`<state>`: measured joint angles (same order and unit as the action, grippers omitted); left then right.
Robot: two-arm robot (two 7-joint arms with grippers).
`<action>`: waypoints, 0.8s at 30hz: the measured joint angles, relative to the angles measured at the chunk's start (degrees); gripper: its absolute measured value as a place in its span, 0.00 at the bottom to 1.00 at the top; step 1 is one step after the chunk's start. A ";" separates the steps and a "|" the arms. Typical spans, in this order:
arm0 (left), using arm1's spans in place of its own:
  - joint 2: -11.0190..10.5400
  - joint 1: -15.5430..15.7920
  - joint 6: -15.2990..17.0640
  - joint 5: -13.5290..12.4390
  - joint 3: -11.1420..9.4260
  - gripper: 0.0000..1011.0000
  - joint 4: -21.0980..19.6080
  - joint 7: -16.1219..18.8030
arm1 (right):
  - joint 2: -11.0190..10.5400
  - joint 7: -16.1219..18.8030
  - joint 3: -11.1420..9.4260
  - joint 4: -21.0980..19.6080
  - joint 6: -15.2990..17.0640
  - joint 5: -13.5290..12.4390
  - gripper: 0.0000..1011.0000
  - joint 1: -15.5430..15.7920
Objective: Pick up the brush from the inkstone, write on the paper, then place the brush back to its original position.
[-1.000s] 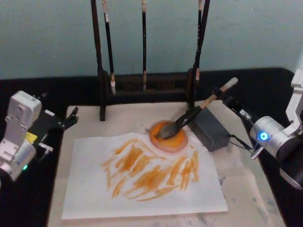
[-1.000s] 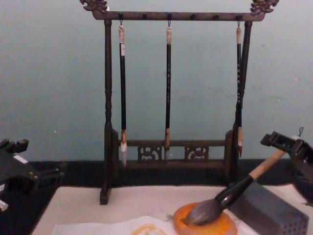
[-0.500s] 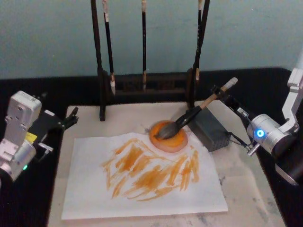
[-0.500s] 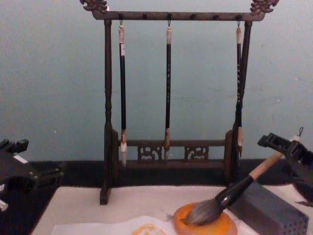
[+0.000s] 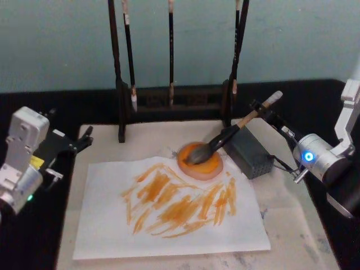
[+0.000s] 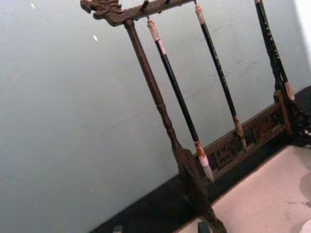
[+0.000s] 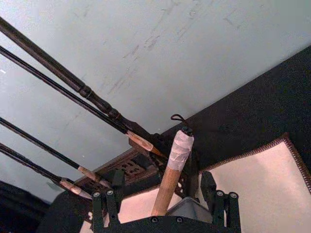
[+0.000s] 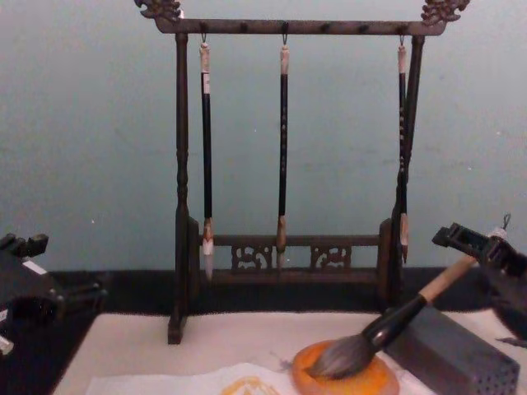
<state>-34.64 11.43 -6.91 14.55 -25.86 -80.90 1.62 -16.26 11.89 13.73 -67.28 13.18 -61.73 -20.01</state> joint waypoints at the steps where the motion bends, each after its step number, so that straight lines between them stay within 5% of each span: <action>1: 0.00 0.00 0.00 0.00 0.00 0.99 0.00 0.00 | 0.00 -0.01 -0.02 -0.02 0.01 0.00 0.99 0.02; 7: 0.00 0.00 0.00 0.00 0.00 0.99 0.00 0.00 | 0.03 -0.06 -0.07 -0.10 0.03 0.01 0.89 0.07; 24: 0.00 0.00 0.00 0.00 0.00 0.99 0.00 0.00 | 0.07 -0.15 -0.17 -0.19 0.10 0.03 0.38 0.16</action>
<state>-34.64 11.43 -6.91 14.55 -25.86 -80.90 1.62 -16.19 11.74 13.56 -67.48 13.28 -61.70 -19.85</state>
